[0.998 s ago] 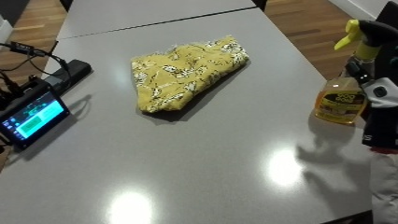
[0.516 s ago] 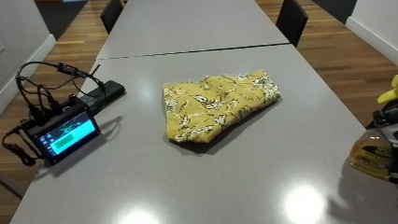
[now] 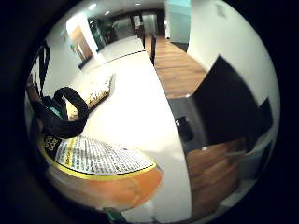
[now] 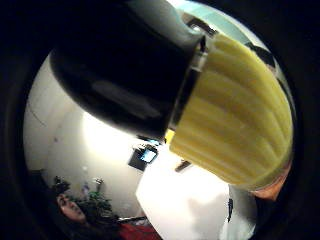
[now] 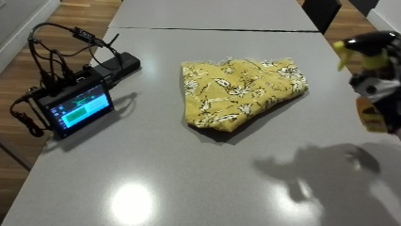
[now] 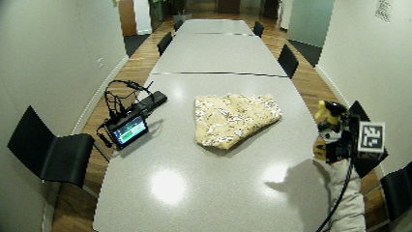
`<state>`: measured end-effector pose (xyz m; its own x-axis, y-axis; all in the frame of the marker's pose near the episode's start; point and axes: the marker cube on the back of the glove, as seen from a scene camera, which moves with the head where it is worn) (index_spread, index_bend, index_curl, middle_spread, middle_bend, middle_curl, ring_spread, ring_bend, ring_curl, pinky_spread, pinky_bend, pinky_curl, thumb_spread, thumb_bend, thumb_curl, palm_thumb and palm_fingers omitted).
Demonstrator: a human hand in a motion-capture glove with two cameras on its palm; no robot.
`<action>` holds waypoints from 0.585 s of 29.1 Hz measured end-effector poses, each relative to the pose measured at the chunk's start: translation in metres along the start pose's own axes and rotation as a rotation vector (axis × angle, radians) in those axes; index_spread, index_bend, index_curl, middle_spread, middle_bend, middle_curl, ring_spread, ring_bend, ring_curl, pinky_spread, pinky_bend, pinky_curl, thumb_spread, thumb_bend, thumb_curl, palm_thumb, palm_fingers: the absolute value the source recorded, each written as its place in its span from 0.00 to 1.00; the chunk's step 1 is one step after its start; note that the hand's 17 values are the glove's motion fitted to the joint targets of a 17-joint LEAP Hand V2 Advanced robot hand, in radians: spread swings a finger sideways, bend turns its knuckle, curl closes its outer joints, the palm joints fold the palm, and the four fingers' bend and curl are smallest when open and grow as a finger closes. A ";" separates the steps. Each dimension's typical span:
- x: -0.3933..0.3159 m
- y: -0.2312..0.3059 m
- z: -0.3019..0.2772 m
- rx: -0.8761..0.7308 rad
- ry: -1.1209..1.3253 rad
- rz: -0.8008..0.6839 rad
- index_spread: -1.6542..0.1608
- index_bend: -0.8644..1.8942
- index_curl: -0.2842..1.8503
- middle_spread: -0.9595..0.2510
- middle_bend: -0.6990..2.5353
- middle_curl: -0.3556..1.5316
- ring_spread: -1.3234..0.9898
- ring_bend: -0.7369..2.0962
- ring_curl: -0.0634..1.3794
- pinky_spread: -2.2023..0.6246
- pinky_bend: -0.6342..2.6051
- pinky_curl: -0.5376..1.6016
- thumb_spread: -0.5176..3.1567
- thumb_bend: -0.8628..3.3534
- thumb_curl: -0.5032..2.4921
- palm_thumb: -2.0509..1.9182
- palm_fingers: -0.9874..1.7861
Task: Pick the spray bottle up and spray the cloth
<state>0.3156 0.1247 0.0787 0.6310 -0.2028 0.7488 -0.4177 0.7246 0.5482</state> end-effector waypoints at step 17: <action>-0.127 -0.076 0.110 -0.379 0.949 -0.519 0.77 0.41 0.39 0.71 0.38 0.45 0.50 0.43 0.36 0.68 0.35 0.45 0.22 0.20 0.39 0.80 0.81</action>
<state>0.1953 0.0229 -0.0176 0.9758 -0.0736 -0.2060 0.1597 0.8832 0.4409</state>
